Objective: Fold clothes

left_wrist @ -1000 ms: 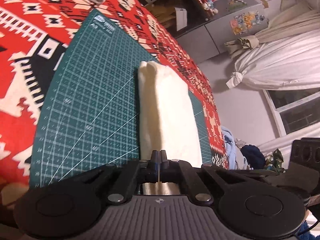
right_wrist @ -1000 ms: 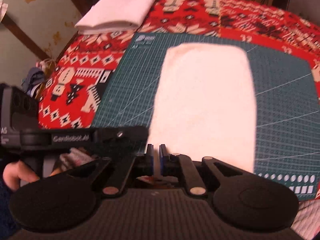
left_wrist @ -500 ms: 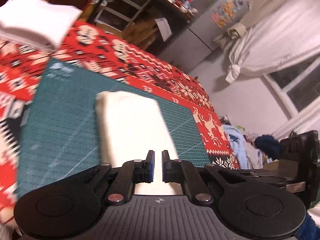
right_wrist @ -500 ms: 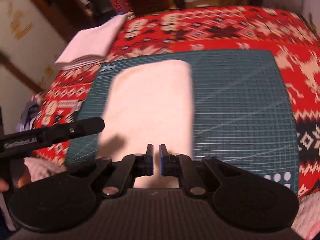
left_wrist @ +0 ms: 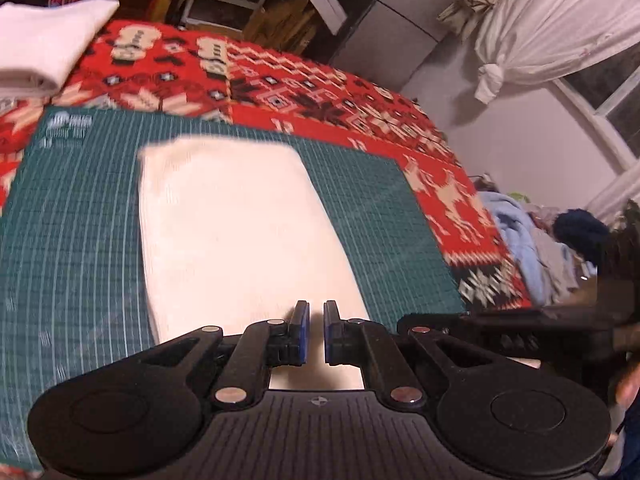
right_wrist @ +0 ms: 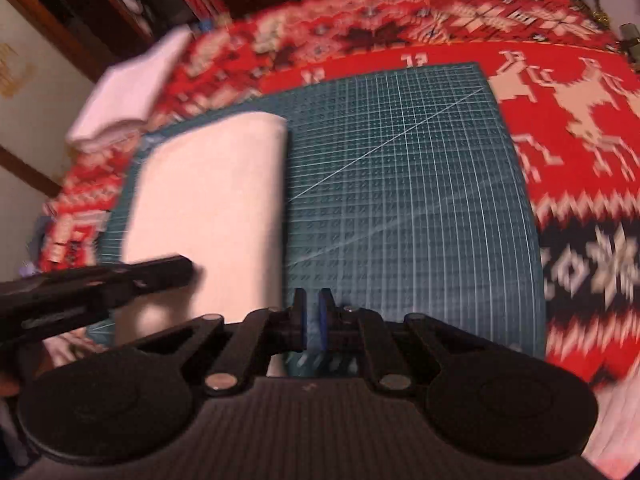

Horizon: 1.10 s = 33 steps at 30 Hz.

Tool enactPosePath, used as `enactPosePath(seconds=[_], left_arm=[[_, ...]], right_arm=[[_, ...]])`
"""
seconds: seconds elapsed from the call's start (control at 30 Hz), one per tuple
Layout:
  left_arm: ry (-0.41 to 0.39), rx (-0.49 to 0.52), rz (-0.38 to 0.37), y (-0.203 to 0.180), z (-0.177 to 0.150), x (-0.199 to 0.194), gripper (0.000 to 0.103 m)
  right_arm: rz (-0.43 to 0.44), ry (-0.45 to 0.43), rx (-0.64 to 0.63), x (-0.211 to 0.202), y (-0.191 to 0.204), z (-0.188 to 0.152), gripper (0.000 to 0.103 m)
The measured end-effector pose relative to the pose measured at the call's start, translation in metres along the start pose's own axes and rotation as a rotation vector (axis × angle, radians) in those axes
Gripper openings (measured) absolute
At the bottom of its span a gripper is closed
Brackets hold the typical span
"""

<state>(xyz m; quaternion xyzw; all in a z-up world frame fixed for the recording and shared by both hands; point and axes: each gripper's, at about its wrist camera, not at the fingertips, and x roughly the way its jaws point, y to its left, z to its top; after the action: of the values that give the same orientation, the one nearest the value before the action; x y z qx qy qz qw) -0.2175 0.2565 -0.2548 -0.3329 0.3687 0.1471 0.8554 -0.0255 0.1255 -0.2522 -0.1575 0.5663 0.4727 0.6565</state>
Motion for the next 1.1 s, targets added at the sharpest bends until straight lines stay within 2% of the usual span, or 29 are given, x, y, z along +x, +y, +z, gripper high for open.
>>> enactPosePath(seconds=[0.03,0.1,0.2,0.27,0.43,0.63,0.73,0.83,1.1], left_arm=[[0.007,-0.017,0.0,0.002,0.009,0.006,0.005],[0.007,-0.04,0.011,0.002,0.025,0.012,0.005],[-0.015,-0.039,0.051,0.001,0.045,0.02,0.005],[-0.014,-0.059,0.047,0.005,0.051,0.025,0.005],[0.001,-0.089,0.015,0.014,0.051,0.034,0.005],[0.006,-0.12,-0.032,0.025,0.051,0.035,0.005],[0.013,-0.142,-0.049,0.029,0.052,0.035,0.005],[0.011,-0.157,-0.057,0.03,0.054,0.034,0.005],[-0.008,-0.166,-0.077,0.026,0.048,0.034,0.005]], right_arm=[[-0.018,0.071,0.018,0.012,-0.002,0.015,0.006],[0.0,0.158,0.037,0.031,-0.005,0.042,0.004],[0.029,0.223,0.054,0.047,-0.003,0.075,0.004],[0.051,0.267,0.06,0.057,0.003,0.093,0.005],[-0.023,0.286,0.009,0.073,0.028,0.125,0.005],[-0.042,0.306,0.032,0.098,0.035,0.175,0.003],[-0.057,0.274,0.042,0.101,0.037,0.192,0.003],[-0.059,0.275,0.031,0.098,0.042,0.188,0.003],[-0.081,0.289,-0.061,0.065,0.046,0.12,0.003]])
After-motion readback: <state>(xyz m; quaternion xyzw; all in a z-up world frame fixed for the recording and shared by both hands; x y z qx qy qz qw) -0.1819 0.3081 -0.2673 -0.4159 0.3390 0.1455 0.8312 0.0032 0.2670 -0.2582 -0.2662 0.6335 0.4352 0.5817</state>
